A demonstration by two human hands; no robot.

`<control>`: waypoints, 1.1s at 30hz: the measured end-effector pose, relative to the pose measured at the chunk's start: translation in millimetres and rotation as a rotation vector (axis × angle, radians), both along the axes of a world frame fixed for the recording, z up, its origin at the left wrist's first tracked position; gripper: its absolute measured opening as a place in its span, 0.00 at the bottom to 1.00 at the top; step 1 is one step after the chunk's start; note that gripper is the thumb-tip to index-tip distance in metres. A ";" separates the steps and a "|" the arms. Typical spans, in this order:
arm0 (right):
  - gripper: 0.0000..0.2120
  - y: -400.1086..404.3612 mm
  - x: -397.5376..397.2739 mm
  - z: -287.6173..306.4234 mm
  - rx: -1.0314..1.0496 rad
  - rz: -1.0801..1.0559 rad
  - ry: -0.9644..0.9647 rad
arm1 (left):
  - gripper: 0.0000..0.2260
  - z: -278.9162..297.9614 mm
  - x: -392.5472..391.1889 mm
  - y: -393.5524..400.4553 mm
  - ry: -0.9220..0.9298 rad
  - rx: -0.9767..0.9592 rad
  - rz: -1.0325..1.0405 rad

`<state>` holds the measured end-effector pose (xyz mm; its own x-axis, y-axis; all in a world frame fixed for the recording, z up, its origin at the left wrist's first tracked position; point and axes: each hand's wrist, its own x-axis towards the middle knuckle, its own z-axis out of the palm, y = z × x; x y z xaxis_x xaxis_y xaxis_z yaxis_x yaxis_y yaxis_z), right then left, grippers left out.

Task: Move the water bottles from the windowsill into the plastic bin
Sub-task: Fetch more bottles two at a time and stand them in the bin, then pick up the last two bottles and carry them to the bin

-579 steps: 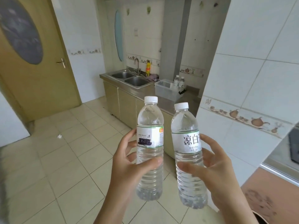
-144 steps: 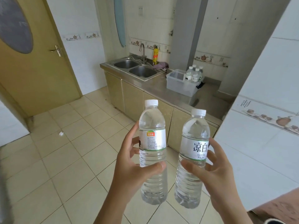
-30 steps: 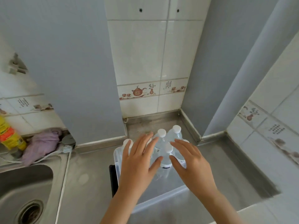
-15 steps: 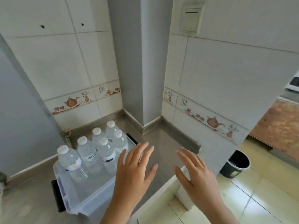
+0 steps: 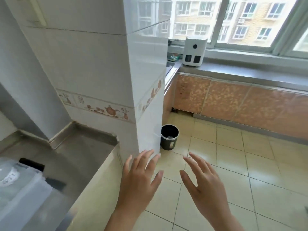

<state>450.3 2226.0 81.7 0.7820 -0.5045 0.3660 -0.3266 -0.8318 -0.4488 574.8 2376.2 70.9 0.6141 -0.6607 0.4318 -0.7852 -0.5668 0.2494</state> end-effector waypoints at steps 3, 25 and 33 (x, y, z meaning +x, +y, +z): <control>0.22 -36.0 -17.0 1.8 0.009 -0.138 -0.002 | 0.21 3.1 -1.6 -50.3 0.004 0.011 -0.111; 0.25 -316.5 13.4 10.4 0.038 -0.795 0.043 | 0.21 1.9 74.5 -455.5 -0.048 -0.016 -0.787; 0.24 -460.3 -4.6 -3.3 0.047 -0.865 0.031 | 0.22 -2.9 51.1 -614.3 -0.051 -0.025 -0.869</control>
